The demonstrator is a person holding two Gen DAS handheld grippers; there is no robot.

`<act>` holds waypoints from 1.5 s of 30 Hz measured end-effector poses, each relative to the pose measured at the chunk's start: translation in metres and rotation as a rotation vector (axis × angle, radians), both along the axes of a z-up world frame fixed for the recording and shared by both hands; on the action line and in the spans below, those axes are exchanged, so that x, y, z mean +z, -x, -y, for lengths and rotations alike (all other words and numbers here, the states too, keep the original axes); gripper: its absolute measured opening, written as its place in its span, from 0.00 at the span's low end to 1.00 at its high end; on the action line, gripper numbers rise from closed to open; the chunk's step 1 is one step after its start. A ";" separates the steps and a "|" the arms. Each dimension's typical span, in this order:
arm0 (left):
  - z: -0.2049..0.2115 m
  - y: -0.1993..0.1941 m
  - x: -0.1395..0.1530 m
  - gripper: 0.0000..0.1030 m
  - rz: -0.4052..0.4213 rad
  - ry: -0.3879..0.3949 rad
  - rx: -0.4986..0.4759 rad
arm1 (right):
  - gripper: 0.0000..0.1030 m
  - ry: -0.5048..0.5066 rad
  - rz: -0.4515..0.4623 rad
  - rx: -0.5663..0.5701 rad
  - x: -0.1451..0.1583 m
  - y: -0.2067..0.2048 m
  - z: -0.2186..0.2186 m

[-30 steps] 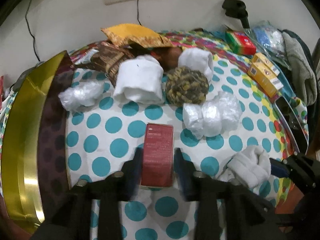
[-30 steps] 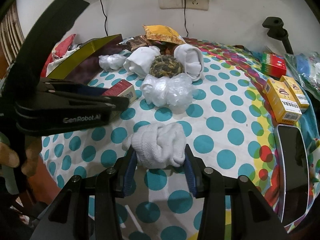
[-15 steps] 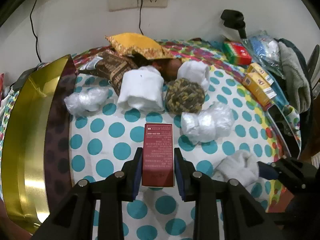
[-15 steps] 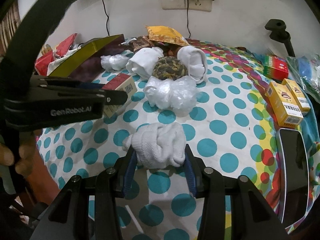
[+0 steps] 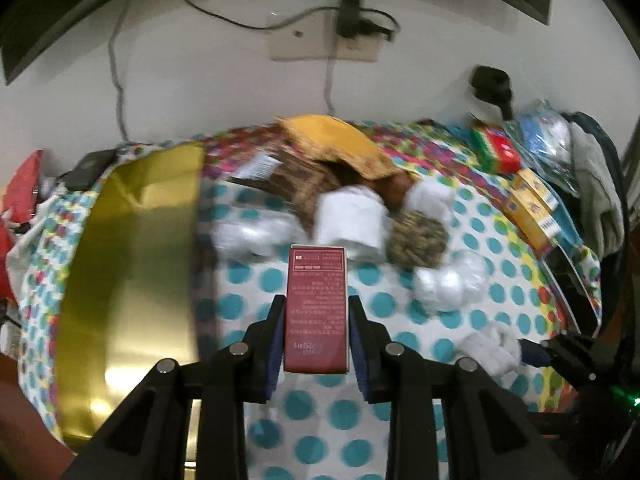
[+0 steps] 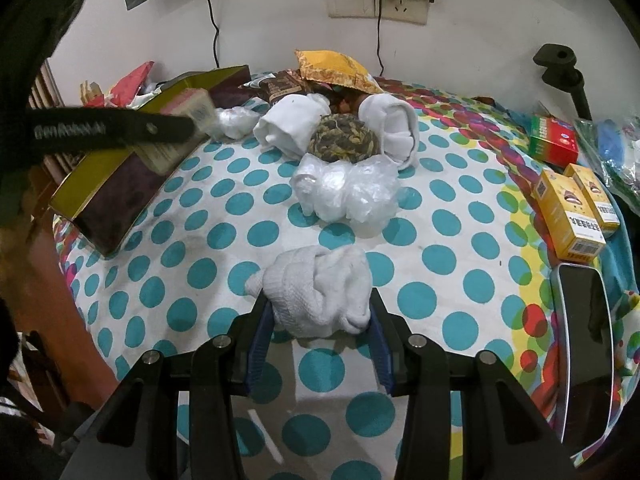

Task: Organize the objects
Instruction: 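Carry the red carton into the gold tray and open the left gripper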

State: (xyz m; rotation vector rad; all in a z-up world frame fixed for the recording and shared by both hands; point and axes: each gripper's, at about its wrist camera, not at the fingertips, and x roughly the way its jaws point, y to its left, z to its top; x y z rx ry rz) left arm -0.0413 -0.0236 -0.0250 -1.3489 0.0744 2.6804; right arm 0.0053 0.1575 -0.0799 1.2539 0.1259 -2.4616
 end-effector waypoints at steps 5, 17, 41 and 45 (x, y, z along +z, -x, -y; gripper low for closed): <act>0.045 0.008 0.008 0.29 -0.017 0.005 0.092 | 0.40 -0.010 0.006 0.003 -0.001 0.000 0.001; 0.118 0.025 -0.022 0.29 0.040 0.047 0.213 | 0.40 -0.036 0.006 -0.015 -0.001 0.001 0.005; 0.149 0.027 -0.056 0.33 0.132 0.029 0.234 | 0.40 -0.074 0.003 -0.021 0.006 0.001 0.022; 0.149 0.021 -0.055 0.33 0.120 0.022 0.224 | 0.40 -0.078 -0.007 -0.019 0.009 0.001 0.026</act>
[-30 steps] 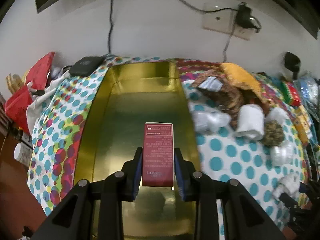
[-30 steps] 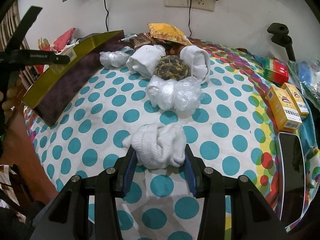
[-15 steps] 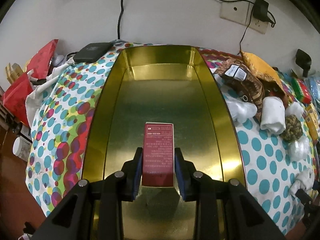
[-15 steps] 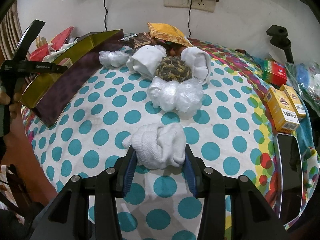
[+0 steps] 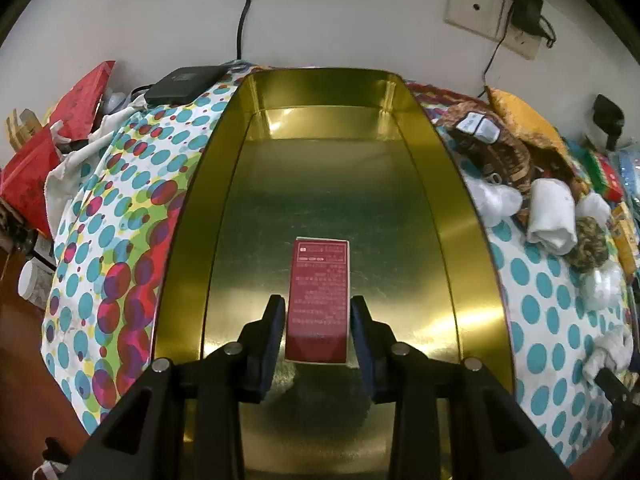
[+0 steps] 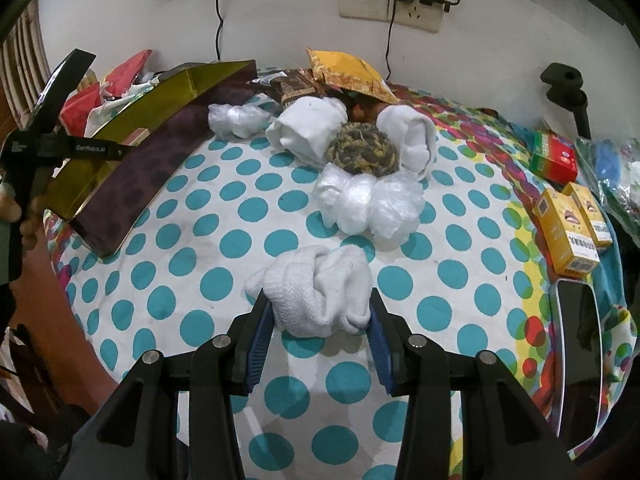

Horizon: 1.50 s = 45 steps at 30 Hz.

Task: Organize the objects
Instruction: 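Carry the red carton into the gold tray and open the left gripper, then carry the white sock bundle into the gold tray and open the right gripper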

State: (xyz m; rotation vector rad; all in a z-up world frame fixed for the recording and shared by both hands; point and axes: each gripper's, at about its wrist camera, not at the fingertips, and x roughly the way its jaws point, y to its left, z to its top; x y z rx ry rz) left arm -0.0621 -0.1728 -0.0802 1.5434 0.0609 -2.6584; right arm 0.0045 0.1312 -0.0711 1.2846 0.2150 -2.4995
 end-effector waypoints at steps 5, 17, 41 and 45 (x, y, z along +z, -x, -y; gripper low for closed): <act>-0.004 -0.011 0.011 0.33 -0.038 0.029 -0.004 | 0.40 -0.001 -0.016 0.024 0.007 0.003 0.012; 0.021 -0.075 0.064 0.44 -0.170 -0.058 0.083 | 0.40 0.095 -0.127 0.203 0.069 0.046 0.106; 0.080 -0.108 0.054 0.44 -0.136 -0.064 0.148 | 0.45 0.012 0.028 0.311 0.026 0.124 0.258; 0.076 -0.106 0.052 0.44 -0.132 -0.078 0.143 | 0.54 0.030 -0.005 0.324 0.034 0.118 0.252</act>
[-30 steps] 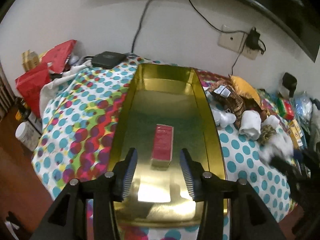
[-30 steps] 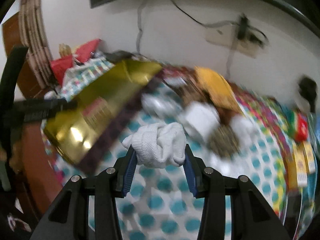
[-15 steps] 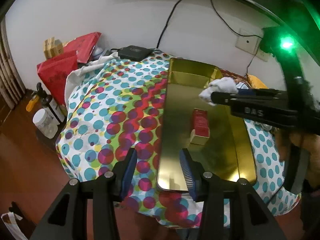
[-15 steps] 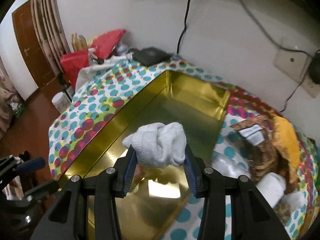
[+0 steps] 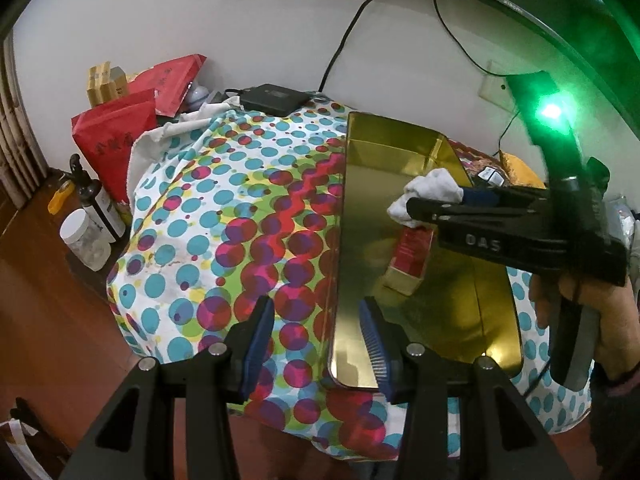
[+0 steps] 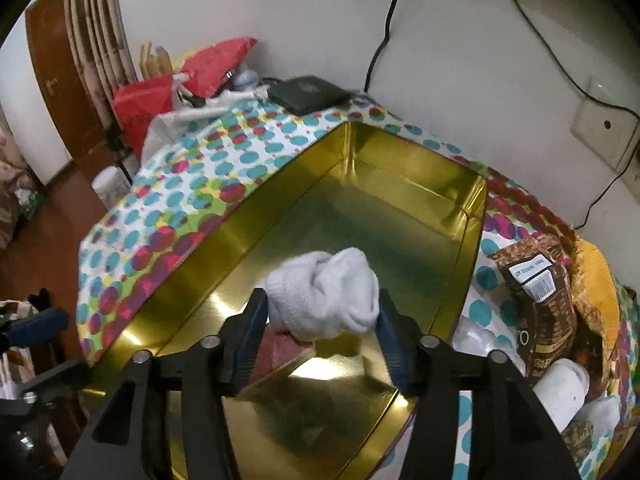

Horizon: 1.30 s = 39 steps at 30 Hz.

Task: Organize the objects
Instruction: 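Carry the white sock bundle into the gold tray and open the right gripper, then grasp the clear plastic-wrapped bundle in the pile with the right gripper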

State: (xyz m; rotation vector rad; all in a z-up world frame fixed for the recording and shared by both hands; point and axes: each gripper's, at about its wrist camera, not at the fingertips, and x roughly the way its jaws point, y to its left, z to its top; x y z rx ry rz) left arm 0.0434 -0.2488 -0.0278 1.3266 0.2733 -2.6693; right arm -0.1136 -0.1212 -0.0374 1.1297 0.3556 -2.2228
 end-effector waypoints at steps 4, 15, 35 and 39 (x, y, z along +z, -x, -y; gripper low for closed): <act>-0.010 0.003 0.001 0.44 0.002 0.007 -0.013 | 0.62 0.055 -0.028 -0.012 0.016 -0.007 -0.018; -0.079 0.022 0.006 0.44 -0.015 -0.003 -0.155 | 0.66 0.072 -0.163 -0.227 0.035 -0.052 -0.174; -0.202 0.082 -0.016 0.44 0.029 0.017 -0.317 | 0.49 0.066 -0.038 -0.284 -0.048 -0.039 -0.264; -0.205 0.095 -0.022 0.44 0.029 0.007 -0.282 | 0.32 0.008 -0.077 -0.221 -0.048 -0.044 -0.250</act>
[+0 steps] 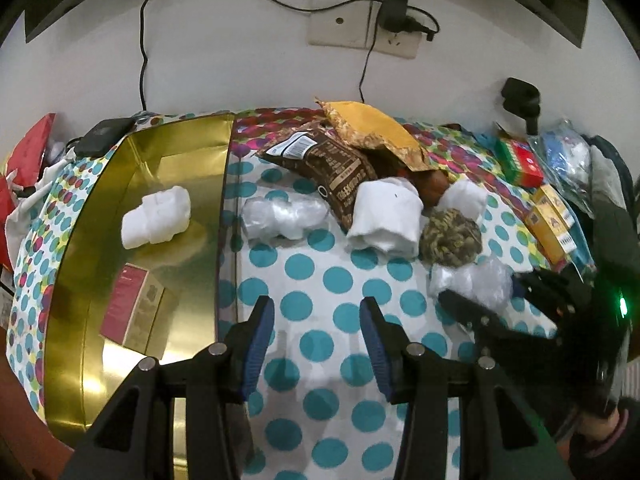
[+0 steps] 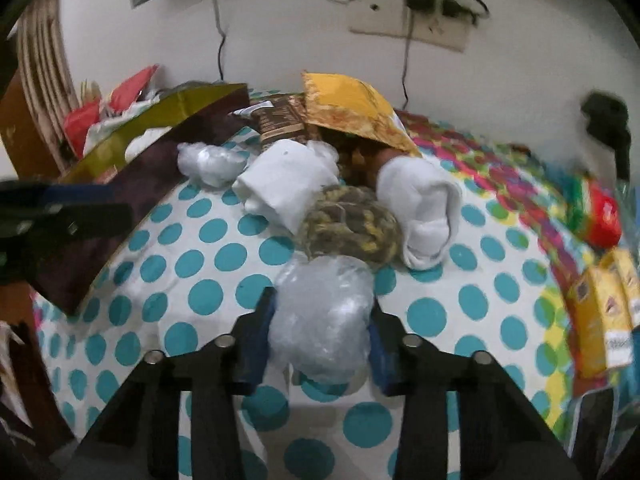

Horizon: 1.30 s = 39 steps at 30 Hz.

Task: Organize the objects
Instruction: 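Grasp the clear plastic-wrapped bundle in the pile with the right gripper, then grasp the plastic-wrapped white bundle with the left gripper while the right gripper holds its bundle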

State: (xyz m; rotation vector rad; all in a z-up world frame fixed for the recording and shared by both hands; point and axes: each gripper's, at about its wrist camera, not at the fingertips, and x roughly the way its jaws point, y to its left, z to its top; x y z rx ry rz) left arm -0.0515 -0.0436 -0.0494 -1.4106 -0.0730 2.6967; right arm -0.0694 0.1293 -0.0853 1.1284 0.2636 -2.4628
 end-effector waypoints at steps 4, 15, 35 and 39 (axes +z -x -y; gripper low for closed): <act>0.002 0.014 -0.007 0.44 0.017 -0.022 0.035 | 0.31 0.000 -0.003 -0.019 0.000 0.001 -0.007; -0.016 0.054 -0.023 0.44 0.005 0.072 0.065 | 0.31 0.053 0.026 -0.127 -0.002 0.012 -0.040; -0.002 0.102 -0.042 0.46 -0.075 0.244 0.011 | 0.31 0.059 0.052 -0.120 -0.006 0.015 -0.037; 0.013 0.107 -0.038 0.46 -0.079 0.214 0.001 | 0.32 0.052 0.062 -0.118 -0.008 0.017 -0.035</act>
